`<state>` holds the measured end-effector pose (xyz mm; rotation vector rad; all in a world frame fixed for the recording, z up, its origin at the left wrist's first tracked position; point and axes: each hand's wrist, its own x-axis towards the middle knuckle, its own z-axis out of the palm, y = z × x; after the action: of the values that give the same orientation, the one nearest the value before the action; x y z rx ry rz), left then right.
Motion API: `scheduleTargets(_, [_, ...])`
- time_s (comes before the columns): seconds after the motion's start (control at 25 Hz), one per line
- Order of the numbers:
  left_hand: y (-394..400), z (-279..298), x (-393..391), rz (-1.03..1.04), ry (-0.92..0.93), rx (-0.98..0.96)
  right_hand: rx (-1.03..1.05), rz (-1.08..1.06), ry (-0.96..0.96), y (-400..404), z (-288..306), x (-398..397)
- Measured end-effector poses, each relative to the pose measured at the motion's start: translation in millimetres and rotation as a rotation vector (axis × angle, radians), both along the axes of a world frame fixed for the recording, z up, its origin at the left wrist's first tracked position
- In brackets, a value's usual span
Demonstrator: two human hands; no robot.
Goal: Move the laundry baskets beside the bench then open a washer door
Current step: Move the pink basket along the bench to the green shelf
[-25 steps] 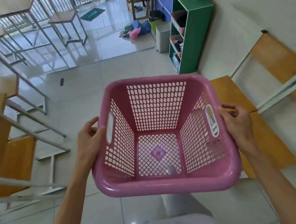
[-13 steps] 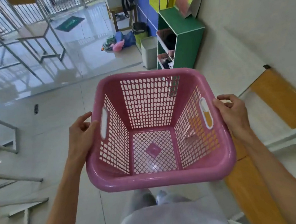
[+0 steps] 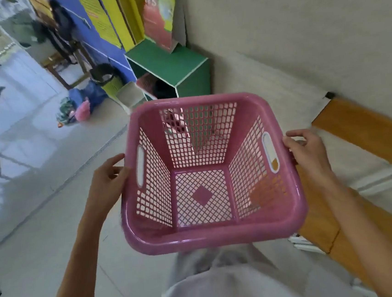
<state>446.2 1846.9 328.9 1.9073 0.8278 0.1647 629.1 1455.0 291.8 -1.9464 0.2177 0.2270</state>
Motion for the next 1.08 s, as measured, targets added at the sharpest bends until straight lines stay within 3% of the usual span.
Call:
scheduleTargets(0.28, [45, -30, 239, -0.494, 0.171, 0.041, 0.097, -0.407, 0.198, 4, -49, 54])
scheduleTargets(0.52, [27, -140, 403, -0.784, 0.281, 0.106, -0.05, -0.596, 0.42, 14, -156, 112])
scheduleTargets(0.76, [32, -297, 493, -0.895, 0.512, 0.171, -0.193, -0.561, 0.503, 57, -283, 173])
scheduleTargets(0.92, [38, -391, 531, -0.824, 0.601, 0.244, -0.297, -0.557, 0.546, 72, -361, 208])
scheduleTargets(1.08, [35, -458, 555, -0.796, 0.637, 0.196, -0.382, -0.54, 0.671, 70, -429, 242])
